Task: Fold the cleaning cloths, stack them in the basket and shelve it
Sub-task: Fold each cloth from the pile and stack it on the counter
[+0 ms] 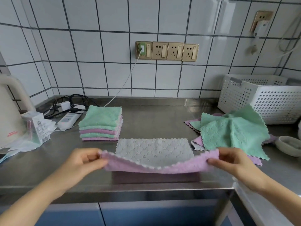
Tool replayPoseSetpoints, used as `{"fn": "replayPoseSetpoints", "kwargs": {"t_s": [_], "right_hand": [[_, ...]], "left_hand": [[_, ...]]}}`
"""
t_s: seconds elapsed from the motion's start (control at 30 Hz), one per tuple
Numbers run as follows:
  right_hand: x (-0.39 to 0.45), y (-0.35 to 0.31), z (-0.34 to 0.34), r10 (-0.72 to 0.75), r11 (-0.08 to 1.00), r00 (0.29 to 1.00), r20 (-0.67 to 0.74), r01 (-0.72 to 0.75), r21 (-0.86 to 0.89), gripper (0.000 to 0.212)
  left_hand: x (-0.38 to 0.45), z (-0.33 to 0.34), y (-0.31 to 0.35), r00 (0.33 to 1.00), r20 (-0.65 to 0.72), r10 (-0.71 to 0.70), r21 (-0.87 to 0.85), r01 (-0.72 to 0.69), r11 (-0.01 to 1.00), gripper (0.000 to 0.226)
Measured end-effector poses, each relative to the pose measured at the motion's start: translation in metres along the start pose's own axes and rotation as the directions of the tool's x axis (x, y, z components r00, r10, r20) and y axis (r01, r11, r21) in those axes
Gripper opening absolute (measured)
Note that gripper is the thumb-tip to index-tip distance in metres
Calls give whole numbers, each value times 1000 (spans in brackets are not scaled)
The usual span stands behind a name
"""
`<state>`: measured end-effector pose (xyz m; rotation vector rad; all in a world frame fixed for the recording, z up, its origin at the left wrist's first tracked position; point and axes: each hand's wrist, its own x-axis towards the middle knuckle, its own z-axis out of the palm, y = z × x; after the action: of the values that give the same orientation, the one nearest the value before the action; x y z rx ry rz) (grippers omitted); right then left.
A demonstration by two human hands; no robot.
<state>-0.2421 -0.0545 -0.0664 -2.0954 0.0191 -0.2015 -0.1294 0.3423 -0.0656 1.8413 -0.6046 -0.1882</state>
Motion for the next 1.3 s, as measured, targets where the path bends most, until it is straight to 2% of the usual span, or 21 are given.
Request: {"fn": "replayPoseSetpoints", "kwargs": {"t_s": [0.03, 0.07, 0.13, 0.2, 0.27, 0.33, 0.43, 0.57, 0.87, 0.97, 1.1, 1.17, 1.23, 1.27, 1.3], "right_hand": [[6, -3, 1, 1, 998, 1000, -27, 1, 69, 60], [15, -3, 4, 14, 992, 998, -64, -5, 125, 57], [39, -3, 12, 89, 979, 988, -122, -65, 192, 48], [65, 6, 24, 180, 970, 968, -173, -146, 196, 35], [86, 24, 35, 271, 958, 941, -202, -243, 154, 34], [99, 43, 43, 351, 936, 904, -246, -338, 92, 35], [106, 55, 48, 363, 925, 874, -321, -379, 14, 34], [108, 58, 49, 326, 929, 877, -354, -366, -51, 39], [108, 59, 52, 260, 935, 885, -386, -331, -128, 31], [107, 58, 52, 268, 929, 883, -385, -343, -141, 34], [108, 57, 55, 265, 910, 873, -409, -367, -194, 40], [106, 56, 53, 308, 914, 865, -396, -385, -129, 37], [100, 48, 47, 388, 915, 853, -348, -401, 39, 28], [96, 44, 44, 387, 920, 862, -327, -383, 79, 23], [90, 40, 41, 339, 935, 879, -336, -356, 12, 20]], "left_hand": [[7, 2, 1, 998, -56, -42, -81, 38, 996, 51], [17, 5, -1, 989, -113, -95, -154, 77, 985, 47], [43, 13, -13, 958, -211, -195, -178, 158, 971, 27], [67, 21, -34, 926, -276, -257, -94, 240, 966, 26], [83, 29, -54, 897, -354, -264, 23, 290, 957, 24], [90, 38, -66, 875, -426, -231, 128, 311, 942, 24], [94, 42, -75, 854, -503, -132, 271, 300, 914, 35], [100, 41, -78, 848, -524, -82, 379, 318, 869, 27], [100, 49, -77, 837, -547, -17, 410, 286, 866, 18], [100, 50, -80, 830, -558, -2, 424, 287, 859, 19], [103, 50, -82, 809, -586, -48, 401, 341, 850, 19], [103, 50, -80, 816, -574, -70, 398, 354, 846, 13], [99, 46, -74, 836, -538, -110, 403, 370, 837, 16], [94, 43, -70, 849, -519, -102, 476, 386, 790, 24], [86, 42, -64, 868, -496, -21, 629, 375, 681, 30]]}}
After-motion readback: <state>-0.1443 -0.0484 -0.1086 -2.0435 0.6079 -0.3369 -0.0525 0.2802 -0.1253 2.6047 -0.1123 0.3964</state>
